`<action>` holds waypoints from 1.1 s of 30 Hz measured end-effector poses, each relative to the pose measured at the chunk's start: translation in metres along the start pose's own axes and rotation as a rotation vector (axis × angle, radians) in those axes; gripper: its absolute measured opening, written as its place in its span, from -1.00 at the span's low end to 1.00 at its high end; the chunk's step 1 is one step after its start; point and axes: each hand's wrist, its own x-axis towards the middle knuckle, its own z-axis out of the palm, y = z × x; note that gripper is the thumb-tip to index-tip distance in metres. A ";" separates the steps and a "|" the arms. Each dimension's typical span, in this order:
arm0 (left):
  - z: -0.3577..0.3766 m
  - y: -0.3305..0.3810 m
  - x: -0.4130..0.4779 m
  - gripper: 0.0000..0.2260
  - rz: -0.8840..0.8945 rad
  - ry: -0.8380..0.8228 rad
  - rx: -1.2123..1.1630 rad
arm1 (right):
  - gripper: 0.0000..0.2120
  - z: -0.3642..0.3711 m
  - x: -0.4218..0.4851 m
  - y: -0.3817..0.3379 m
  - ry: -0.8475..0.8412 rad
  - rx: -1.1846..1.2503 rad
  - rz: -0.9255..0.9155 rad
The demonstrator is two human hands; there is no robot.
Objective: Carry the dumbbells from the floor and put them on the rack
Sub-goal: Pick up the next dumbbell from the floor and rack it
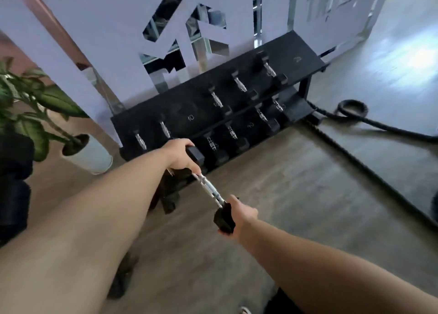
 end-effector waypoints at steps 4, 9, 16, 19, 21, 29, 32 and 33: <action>-0.043 -0.005 0.088 -0.09 0.028 0.004 0.075 | -0.35 0.064 0.053 -0.051 -0.028 0.021 0.010; -0.080 -0.015 0.193 -0.12 -0.009 0.016 0.036 | -0.39 0.122 0.125 -0.131 -0.030 -0.022 0.034; -0.123 -0.036 0.317 -0.16 0.003 -0.027 -0.020 | -0.43 0.198 0.195 -0.213 0.035 -0.070 0.064; -0.141 -0.049 0.382 -0.16 0.015 -0.066 0.011 | -0.48 0.237 0.237 -0.235 0.030 -0.039 0.106; -0.151 -0.060 0.429 -0.13 0.036 -0.093 0.031 | -0.42 0.268 0.265 -0.248 0.038 -0.002 0.120; -0.183 -0.102 0.586 -0.11 0.105 -0.172 0.109 | -0.37 0.377 0.353 -0.294 0.171 0.119 0.135; -0.186 -0.113 0.627 -0.11 0.125 -0.179 0.116 | -0.30 0.403 0.373 -0.308 0.202 0.145 0.166; -0.186 -0.117 0.638 -0.12 0.137 -0.178 0.113 | -0.34 0.409 0.376 -0.313 0.212 0.154 0.173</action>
